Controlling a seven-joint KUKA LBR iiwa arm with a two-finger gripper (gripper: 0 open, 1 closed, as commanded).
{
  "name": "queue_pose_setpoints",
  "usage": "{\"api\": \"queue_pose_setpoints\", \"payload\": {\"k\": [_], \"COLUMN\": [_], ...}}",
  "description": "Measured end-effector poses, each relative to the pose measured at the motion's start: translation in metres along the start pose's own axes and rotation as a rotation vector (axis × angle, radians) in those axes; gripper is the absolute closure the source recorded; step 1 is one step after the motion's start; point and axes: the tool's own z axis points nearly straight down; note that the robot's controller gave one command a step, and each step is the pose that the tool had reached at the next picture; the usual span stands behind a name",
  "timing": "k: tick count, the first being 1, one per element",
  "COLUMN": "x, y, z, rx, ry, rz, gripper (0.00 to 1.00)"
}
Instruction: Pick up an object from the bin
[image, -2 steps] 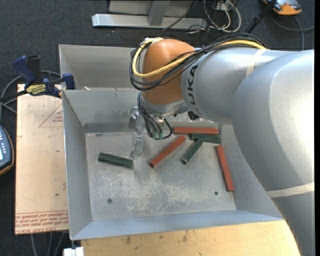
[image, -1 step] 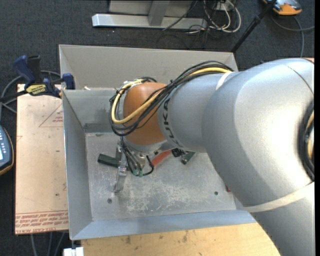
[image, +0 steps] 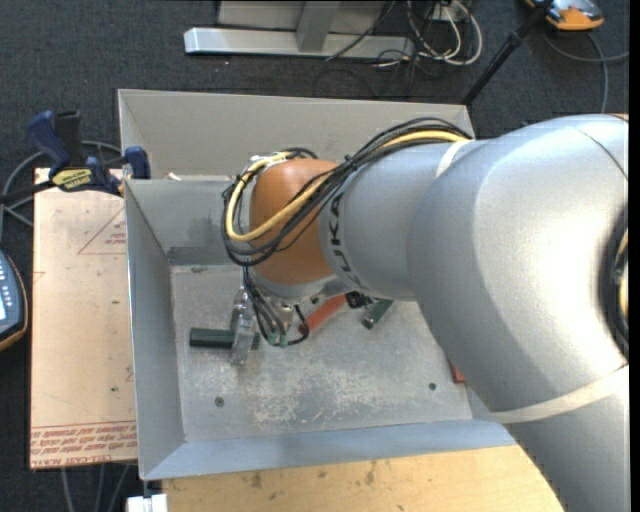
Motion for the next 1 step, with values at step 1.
{"api": "queue_pose_setpoints", "payload": {"k": [1], "x": [-0.0175], "y": [0.0205], "z": [-0.1342], "rx": [-0.005], "ry": [-0.009], "rz": [0.027], "gripper": [1.00]}}
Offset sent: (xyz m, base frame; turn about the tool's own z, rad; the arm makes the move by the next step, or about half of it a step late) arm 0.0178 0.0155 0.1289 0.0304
